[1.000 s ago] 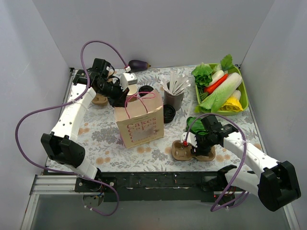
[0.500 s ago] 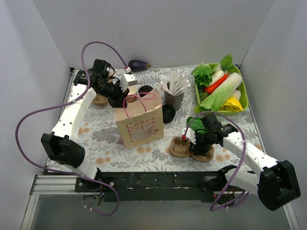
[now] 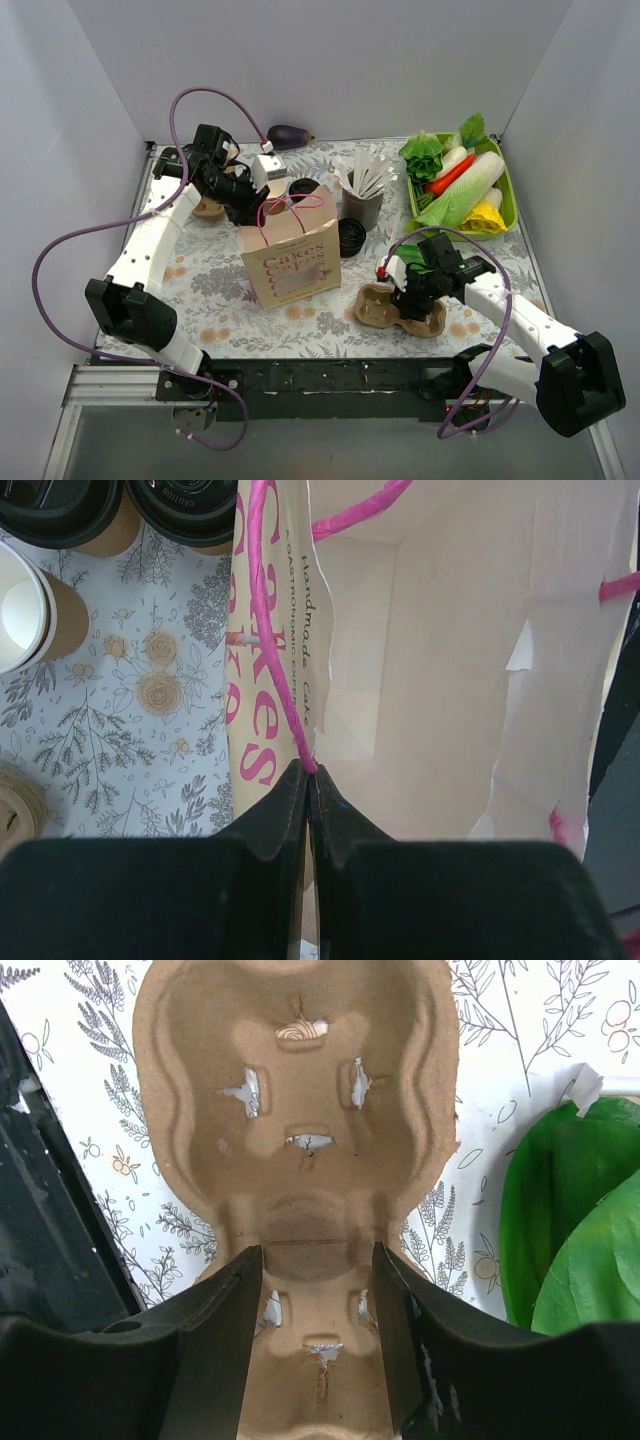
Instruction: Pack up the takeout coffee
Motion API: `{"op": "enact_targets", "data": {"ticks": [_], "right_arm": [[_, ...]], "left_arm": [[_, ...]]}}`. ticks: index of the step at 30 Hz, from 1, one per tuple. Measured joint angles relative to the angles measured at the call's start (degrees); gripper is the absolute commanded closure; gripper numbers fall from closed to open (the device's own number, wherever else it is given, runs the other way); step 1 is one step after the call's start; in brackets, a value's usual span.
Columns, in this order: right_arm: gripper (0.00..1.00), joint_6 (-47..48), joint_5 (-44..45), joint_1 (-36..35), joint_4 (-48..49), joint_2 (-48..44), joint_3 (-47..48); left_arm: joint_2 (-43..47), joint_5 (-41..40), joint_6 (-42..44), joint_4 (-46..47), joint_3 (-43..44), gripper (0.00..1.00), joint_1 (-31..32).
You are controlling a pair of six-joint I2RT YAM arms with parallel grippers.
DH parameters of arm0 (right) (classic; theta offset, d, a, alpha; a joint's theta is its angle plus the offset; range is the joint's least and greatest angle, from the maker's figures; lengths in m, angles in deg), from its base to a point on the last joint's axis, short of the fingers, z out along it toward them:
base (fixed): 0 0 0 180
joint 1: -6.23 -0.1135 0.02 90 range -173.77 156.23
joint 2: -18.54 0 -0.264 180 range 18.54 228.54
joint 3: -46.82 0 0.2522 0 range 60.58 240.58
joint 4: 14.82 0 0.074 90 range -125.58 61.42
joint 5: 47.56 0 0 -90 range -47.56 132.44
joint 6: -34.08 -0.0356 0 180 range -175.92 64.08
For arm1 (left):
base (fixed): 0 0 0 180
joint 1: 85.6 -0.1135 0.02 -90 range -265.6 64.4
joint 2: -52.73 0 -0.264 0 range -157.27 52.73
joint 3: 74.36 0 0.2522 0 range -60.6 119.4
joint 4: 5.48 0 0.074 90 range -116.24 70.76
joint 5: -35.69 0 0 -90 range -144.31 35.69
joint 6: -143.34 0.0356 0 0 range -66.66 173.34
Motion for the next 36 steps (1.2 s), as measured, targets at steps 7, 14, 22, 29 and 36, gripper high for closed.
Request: {"op": "enact_targets", "data": {"ticks": [7,14,22,29,36], "right_arm": [[0.42,-2.01,0.33,0.00,0.31,0.33,0.15],[0.44,-1.68,0.59,0.00,0.26,0.33,0.15],[0.44,-1.73,1.20,0.00,2.32,0.09,-1.18],[0.61,-1.55,1.25,0.00,3.17,-0.13,-1.51],[0.90,2.56,-0.37,0.00,-5.73,-0.63,4.00]], "left_arm": [[0.00,-0.02,-0.02,0.00,0.00,1.00,0.00],[0.00,-0.13,-0.07,0.00,-0.11,1.00,0.00],[0.00,-0.15,-0.11,0.00,-0.31,1.00,0.00],[0.00,-0.15,-0.20,0.00,-0.31,1.00,0.00],[0.00,-0.09,-0.07,0.00,-0.31,1.00,0.00]]}}
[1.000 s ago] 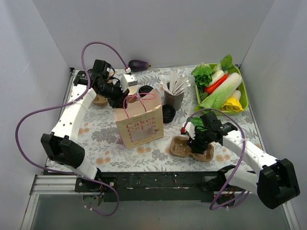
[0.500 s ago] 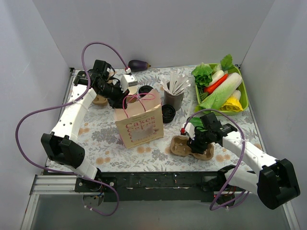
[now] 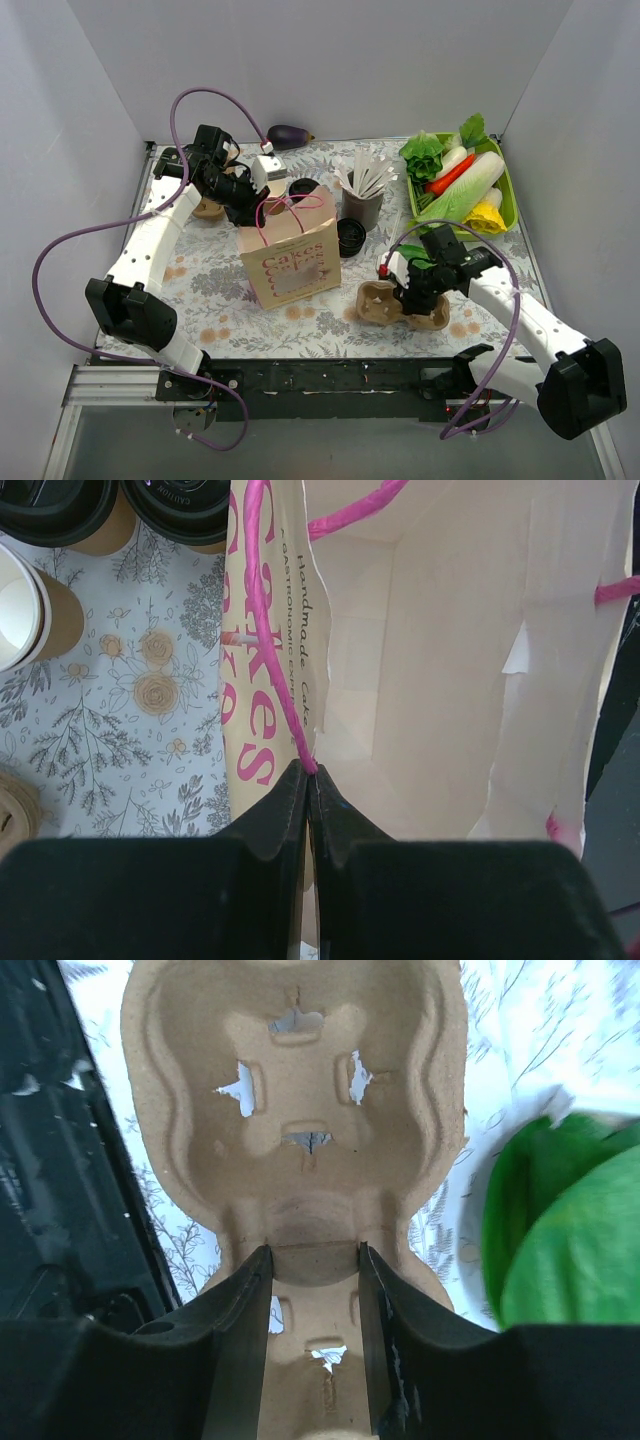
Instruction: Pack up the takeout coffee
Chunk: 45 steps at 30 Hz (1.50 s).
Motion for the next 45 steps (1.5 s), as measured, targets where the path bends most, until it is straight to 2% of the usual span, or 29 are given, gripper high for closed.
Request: {"op": "enact_targets", "data": {"ticks": [1,5,10,15,21,24,25,28,29,30,35,42,45], "right_arm": [[0.98,0.81,-0.68,0.00,-2.64,-0.11,2.01],[0.99,3.21,-5.60,0.00,-12.04,-0.31,14.82],[0.99,1.64,-11.65,0.00,-20.20,2.78,37.40],[0.99,-5.73,-16.68,0.00,-17.51,7.78,54.47],[0.99,-17.75,-25.03,0.00,-8.17,14.47,63.47],[0.99,-22.27,-29.14,-0.07,-3.45,19.82,67.38],[0.99,-23.17,-30.10,-0.17,-2.40,21.16,68.04],[0.99,-26.53,-32.89,-0.83,0.96,24.94,69.07],[0.99,-27.30,-33.68,-1.27,1.70,25.81,69.09],[0.99,-28.13,-34.38,-1.90,2.34,26.58,69.09],[0.99,-30.38,-37.42,-5.88,6.60,27.23,66.75],[0.99,-34.36,-38.93,-9.16,14.21,26.88,60.19],[0.99,-35.12,-39.08,-9.88,16.41,26.99,59.41]], "left_arm": [[0.00,0.17,0.00,-0.02,0.00,1.00,0.00],[0.00,1.44,0.00,-0.09,0.00,1.00,0.00],[0.37,3.63,0.33,-0.31,-0.02,1.00,0.00],[1.62,7.89,0.39,-0.61,-0.37,1.00,0.13],[1.70,12.41,-0.94,-0.96,-1.57,0.98,1.31],[1.70,14.19,-1.70,-1.03,-1.90,0.76,1.55],[1.70,14.80,-2.05,-1.07,-1.92,0.59,1.55],[1.70,15.87,-4.17,-0.76,-1.95,0.39,1.55],[1.70,15.76,-5.57,-0.44,-1.95,0.22,1.55],[1.75,15.52,-6.84,0.13,-1.95,0.15,1.55],[2.62,12.00,-16.92,5.92,-1.05,0.02,0.59],[6.67,5.03,-31.52,16.90,2.95,0.02,-6.14],[8.26,0.42,-37.97,22.23,3.32,0.02,-12.17]]}}
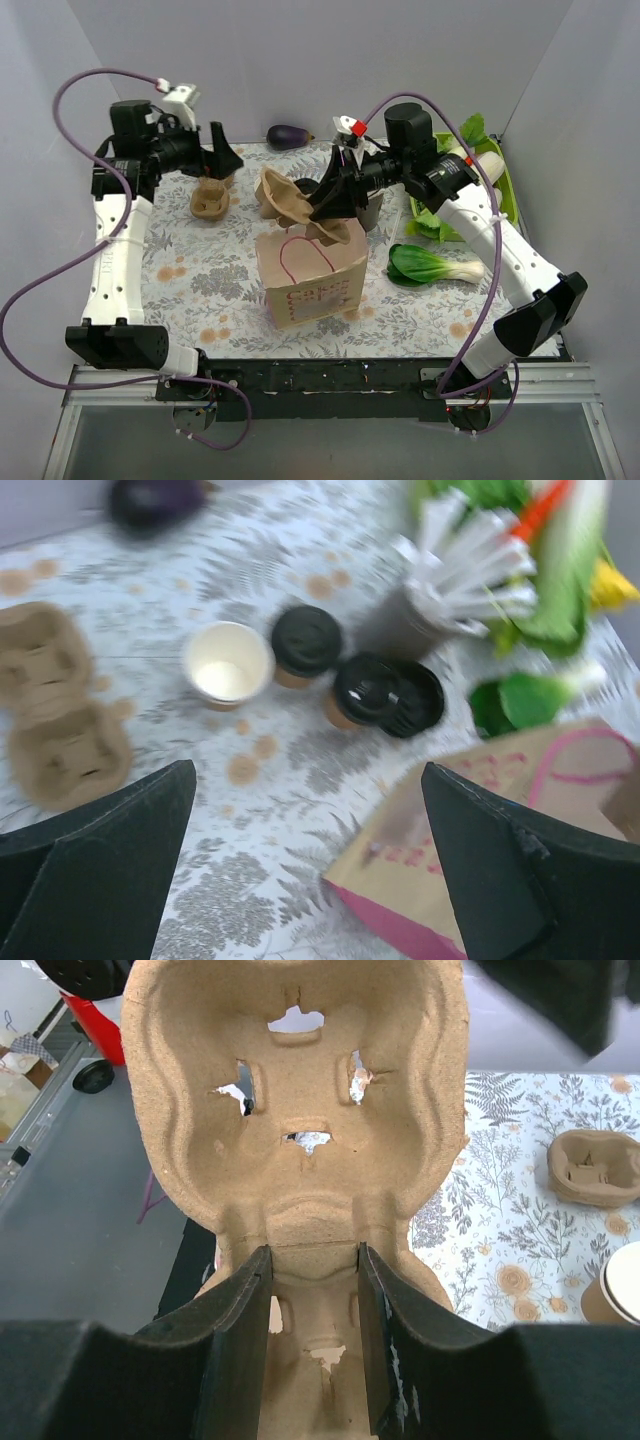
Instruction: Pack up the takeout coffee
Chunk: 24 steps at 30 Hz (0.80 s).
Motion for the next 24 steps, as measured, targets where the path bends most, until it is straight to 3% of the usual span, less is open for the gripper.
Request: {"op": "enact_targets", "data": {"ticks": [5,24], "right_arm": [[0.99,-0.74,-0.33,-1.60,2.73,1.25,-0.37],[0.99,-8.81,3.06,-1.27,12.17,2.71,-0.37]], "left_arm": [[0.04,-6.05,-7.02,5.99,0.00,0.02,-9.51],[2.12,-6.34,-9.42,9.88,-5.27,0.02,-9.27]]}}
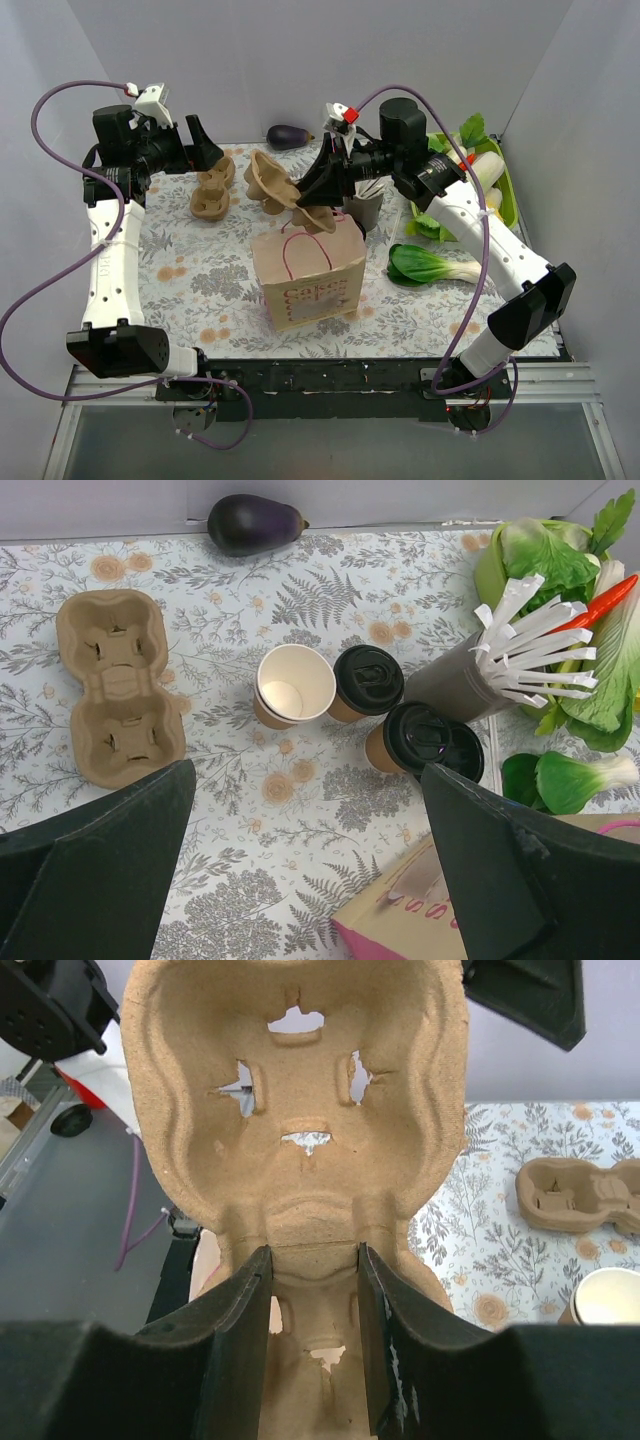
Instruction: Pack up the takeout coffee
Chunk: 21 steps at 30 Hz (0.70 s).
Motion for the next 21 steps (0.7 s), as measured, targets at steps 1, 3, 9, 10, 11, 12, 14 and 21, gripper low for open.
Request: {"op": "enact_targets", "data": {"ticks": [1,3,9,10,11,12,14,21], "right_arm": [[0.99,-1.18,0.11,0.00,1.33,0.00,0.00],[0.99,-2.78,0.22,0.00,3.48,0.07,0.00],[0.99,-5.29,0.22,-0.02,6.91,2.36,1.05],[0.99,-5.44,0.17,-0.07,6.91,2.67,1.05],[0.99,-5.51,0.02,-0.15,6.88,2.99,1.05],[0.99,-5.55,-0.15,-0.28,6.88,3.21,1.03],[0.99,-5.44,-0.61,-0.50,6.88,3.37,0.98],[0.99,2.51,-1.55,-3.48,0.59,3.28,0.98]], "left_arm": [[0.00,0.07,0.02,0.04,-0.02,0.02,0.00],[0.04,0.31,0.09,0.07,-0.02,0.02,0.00],[0.07,0.70,0.44,0.07,-0.02,0.02,0.00],[0.07,0.72,0.46,0.07,-0.02,0.02,0.00],[0.07,0.70,0.46,0.07,-0.02,0.02,0.00],[0.07,0.70,0.46,0.07,-0.04,0.02,0.00],[0.07,0.68,0.46,0.07,-0.07,0.02,0.00],[-0.20,0.22,1.09,0.02,0.07,0.02,0.00]]}}
